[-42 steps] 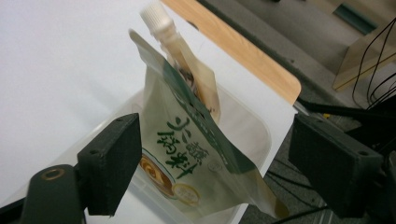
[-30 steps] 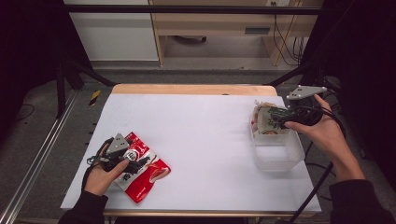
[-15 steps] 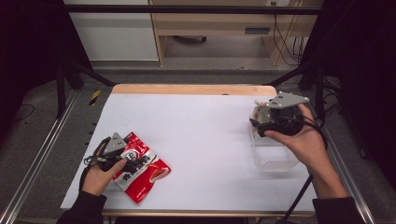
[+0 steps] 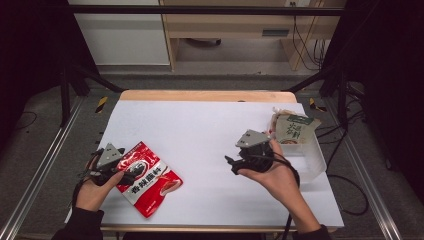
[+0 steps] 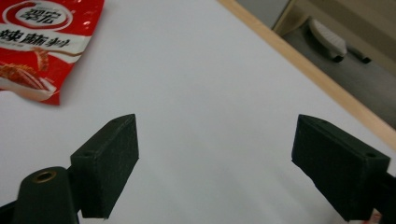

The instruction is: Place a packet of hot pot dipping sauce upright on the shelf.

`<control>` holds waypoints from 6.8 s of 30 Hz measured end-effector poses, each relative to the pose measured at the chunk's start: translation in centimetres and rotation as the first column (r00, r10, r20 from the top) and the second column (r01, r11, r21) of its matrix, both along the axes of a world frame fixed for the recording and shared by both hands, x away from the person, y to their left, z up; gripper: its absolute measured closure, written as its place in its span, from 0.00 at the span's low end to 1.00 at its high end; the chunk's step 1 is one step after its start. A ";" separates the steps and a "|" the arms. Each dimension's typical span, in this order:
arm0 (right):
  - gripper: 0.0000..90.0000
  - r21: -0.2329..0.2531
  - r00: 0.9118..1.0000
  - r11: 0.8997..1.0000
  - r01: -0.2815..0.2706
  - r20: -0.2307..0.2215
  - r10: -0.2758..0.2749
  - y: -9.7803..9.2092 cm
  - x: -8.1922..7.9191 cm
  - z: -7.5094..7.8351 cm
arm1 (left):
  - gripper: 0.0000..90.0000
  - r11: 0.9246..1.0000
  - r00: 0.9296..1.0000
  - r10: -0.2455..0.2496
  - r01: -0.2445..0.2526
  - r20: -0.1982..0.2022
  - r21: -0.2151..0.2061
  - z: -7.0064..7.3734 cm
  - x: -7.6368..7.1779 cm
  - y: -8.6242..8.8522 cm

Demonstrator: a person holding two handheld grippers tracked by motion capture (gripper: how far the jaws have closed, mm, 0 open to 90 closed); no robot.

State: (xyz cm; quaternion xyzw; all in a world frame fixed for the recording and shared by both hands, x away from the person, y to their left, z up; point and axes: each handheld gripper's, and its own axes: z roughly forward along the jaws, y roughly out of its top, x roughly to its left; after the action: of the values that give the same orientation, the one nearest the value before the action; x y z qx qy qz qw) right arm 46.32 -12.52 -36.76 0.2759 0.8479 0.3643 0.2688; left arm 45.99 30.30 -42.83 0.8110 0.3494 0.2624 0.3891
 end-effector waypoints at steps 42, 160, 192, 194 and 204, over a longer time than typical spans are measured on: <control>0.17 0.007 0.997 0.999 0.041 -0.069 -0.040 2.7 -1.9 -9.0 | 0.09 0.989 0.986 0.139 -0.143 -0.093 -0.027 -2.0 -0.5 8.0; 0.19 -0.059 0.994 0.995 -0.081 -0.084 0.076 3.1 -0.6 -1.5 | 1.00 0.971 0.972 -0.236 0.236 0.001 0.030 11.7 0.8 -4.4; 0.21 -0.100 0.980 0.979 -0.175 -0.113 0.163 2.9 0.0 4.2 | 1.00 0.945 0.946 -0.323 0.320 0.034 0.074 13.9 1.4 -9.2; 0.21 -0.106 0.981 0.979 -0.175 -0.102 0.164 2.9 0.1 4.6 | 1.00 0.942 0.943 -0.331 0.328 0.034 0.076 14.0 1.3 -9.4; 0.20 -0.125 0.985 0.978 -0.166 -0.076 0.157 3.0 0.7 6.2 | 1.00 0.929 0.928 -0.368 0.365 0.053 0.053 14.4 0.6 -9.5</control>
State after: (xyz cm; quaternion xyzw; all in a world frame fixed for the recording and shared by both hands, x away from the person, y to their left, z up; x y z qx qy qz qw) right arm 46.99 -9.57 -30.54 0.1998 0.8979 0.3192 0.2278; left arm 46.59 20.85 -28.41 0.8615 0.1741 0.2175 0.4245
